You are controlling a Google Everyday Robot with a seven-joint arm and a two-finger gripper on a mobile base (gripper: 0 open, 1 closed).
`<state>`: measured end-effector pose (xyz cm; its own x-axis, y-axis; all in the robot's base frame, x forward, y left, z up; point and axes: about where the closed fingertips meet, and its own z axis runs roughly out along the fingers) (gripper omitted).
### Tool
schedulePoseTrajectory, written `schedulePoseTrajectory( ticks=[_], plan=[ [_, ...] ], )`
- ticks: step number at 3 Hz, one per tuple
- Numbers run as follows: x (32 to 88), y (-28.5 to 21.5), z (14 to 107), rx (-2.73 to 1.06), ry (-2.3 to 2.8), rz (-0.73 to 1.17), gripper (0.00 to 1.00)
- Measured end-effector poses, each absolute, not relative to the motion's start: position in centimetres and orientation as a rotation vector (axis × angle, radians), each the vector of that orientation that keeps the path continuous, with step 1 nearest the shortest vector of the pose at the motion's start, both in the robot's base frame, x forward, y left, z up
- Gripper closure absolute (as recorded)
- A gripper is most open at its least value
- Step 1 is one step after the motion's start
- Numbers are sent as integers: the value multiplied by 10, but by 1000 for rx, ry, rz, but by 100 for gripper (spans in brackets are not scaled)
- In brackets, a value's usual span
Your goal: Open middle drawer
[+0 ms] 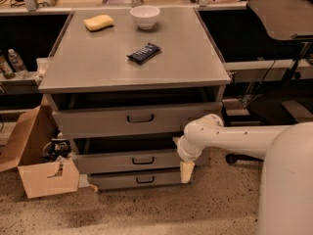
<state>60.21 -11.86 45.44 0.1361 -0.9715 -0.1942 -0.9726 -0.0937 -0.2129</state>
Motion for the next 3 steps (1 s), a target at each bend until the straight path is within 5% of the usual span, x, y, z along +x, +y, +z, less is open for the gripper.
schedulePoseTrajectory(
  ticks=[1,3],
  plan=[
    [610,-117,409,-2114,1926,39,3],
    [609,-112,396,-2118,1939,58,50]
  ],
)
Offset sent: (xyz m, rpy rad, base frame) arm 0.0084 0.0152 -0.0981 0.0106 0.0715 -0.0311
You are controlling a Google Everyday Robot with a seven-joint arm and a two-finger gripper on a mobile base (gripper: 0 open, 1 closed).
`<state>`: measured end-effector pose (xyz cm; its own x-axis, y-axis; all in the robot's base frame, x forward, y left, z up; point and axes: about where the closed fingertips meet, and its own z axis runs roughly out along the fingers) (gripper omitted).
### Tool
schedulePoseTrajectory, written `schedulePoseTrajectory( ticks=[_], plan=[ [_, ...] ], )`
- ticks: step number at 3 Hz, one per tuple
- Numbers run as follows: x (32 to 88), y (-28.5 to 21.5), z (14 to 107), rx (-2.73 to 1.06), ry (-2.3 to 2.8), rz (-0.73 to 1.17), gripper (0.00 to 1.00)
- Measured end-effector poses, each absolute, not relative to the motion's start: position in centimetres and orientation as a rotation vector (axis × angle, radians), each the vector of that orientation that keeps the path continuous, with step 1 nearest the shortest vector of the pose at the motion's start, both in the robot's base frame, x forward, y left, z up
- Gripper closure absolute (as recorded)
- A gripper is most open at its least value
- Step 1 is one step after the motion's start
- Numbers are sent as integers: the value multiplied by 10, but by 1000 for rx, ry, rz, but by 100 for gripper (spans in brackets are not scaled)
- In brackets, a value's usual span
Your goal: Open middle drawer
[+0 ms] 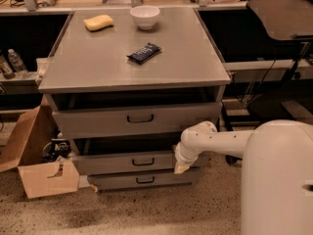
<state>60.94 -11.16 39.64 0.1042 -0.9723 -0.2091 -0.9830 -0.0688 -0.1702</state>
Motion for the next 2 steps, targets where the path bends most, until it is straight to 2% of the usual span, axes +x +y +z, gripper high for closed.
schedulePoseTrajectory(
  ticks=[2],
  plan=[
    [596,-101,411,-2149,1883,91,100]
  ],
)
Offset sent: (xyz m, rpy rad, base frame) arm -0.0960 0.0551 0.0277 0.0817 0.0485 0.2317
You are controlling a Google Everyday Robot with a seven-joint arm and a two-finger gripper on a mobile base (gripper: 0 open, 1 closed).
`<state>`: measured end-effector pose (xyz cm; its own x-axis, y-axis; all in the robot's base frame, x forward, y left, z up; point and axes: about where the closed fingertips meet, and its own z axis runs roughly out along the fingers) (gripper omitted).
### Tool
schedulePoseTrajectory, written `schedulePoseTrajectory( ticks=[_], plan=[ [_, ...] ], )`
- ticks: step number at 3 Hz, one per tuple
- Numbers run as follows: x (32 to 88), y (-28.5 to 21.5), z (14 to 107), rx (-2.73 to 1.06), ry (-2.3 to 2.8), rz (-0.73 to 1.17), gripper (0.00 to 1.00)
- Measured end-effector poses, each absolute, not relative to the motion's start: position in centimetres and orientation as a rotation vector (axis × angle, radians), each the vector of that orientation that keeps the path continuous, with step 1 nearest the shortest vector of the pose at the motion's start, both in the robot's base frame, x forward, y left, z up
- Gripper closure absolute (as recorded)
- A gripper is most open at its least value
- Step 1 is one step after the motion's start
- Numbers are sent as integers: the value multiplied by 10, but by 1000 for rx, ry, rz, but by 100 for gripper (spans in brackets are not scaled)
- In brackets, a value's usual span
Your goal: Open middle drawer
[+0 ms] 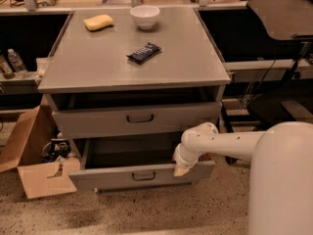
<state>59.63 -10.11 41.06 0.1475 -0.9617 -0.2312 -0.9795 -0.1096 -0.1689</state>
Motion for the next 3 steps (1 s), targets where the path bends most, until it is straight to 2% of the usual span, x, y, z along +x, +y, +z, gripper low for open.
schedulePoseTrajectory(
  ticks=[1,3],
  plan=[
    [587,-96,412,-2177,1859,126,0],
    [571,-96,397,-2208,1855,194,0]
  ],
)
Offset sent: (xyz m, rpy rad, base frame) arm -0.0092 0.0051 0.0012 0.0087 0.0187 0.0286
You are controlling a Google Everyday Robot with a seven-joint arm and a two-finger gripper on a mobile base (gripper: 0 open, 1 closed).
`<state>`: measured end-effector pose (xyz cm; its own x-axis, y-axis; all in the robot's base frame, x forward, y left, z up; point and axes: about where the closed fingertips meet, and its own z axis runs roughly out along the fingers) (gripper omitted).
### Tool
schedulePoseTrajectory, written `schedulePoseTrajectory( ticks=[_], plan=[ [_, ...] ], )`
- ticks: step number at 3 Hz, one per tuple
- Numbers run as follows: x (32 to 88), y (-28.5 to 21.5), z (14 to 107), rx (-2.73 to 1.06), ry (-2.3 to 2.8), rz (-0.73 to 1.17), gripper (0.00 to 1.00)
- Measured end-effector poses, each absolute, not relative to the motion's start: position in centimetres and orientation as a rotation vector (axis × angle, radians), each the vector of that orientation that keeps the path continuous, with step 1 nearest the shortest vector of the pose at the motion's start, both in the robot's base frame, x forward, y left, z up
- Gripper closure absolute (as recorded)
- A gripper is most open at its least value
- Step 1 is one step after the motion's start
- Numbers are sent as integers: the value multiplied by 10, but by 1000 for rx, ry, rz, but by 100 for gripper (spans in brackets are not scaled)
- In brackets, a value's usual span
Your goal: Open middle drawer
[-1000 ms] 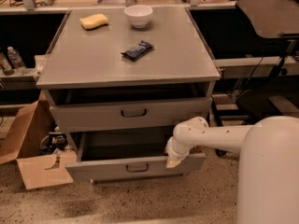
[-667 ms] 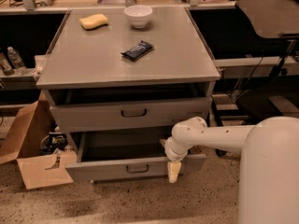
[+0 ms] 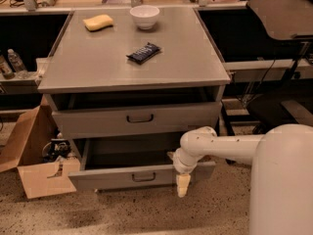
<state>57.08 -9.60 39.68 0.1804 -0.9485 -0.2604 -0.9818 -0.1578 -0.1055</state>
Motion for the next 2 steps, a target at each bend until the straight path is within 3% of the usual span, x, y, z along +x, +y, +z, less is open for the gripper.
schedulePoseTrajectory(
  ticks=[1,2],
  plan=[
    [535,-97,385,-2235,1856,282,2],
    [535,-97,390,-2234,1856,281,26]
  ],
)
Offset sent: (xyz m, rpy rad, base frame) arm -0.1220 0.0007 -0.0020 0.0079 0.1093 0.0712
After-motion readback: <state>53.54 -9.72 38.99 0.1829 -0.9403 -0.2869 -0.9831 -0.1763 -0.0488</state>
